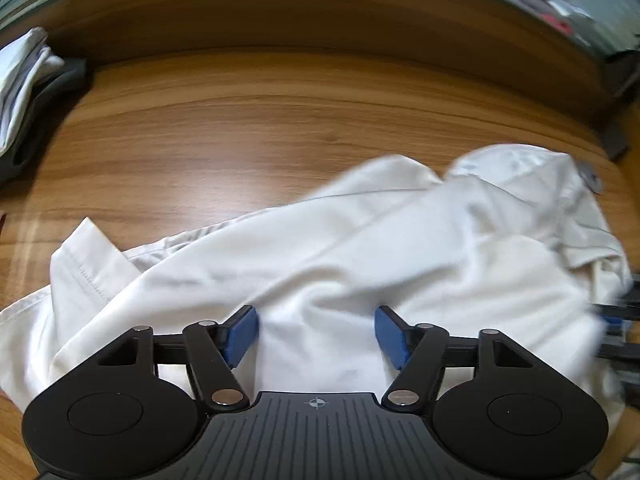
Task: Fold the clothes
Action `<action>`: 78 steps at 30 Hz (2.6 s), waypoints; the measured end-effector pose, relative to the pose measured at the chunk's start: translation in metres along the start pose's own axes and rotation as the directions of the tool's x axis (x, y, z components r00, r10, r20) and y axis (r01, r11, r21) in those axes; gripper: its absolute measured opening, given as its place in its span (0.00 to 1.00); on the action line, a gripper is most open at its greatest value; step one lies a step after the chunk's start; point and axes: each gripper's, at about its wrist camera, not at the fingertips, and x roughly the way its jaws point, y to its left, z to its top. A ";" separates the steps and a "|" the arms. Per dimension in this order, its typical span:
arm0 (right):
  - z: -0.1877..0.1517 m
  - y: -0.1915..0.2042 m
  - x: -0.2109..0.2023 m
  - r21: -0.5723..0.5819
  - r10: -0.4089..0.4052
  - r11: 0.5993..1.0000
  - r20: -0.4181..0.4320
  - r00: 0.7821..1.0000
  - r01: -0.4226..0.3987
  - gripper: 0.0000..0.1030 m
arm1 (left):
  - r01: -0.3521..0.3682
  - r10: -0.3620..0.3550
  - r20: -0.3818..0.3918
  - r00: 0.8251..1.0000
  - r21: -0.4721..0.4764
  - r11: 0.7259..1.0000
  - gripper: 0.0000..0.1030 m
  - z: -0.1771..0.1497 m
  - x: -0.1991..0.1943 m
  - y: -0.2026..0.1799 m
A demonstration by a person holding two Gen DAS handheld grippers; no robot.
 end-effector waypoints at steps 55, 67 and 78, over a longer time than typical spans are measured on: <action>-0.003 -0.025 -0.064 0.168 -0.017 0.986 0.040 0.999 0.010 0.26 | 0.209 -0.215 0.163 0.963 0.052 0.976 0.61 -0.028 -0.086 -0.056; -0.022 0.010 0.001 -0.014 -0.036 0.999 -0.066 0.997 0.035 0.33 | 0.094 -0.102 0.093 0.990 0.085 0.992 0.29 -0.023 -0.052 -0.075; -0.017 0.037 0.037 -0.164 -0.059 0.985 -0.071 0.996 0.047 0.56 | 0.071 -0.073 0.074 0.995 0.027 0.997 0.29 -0.024 -0.051 -0.058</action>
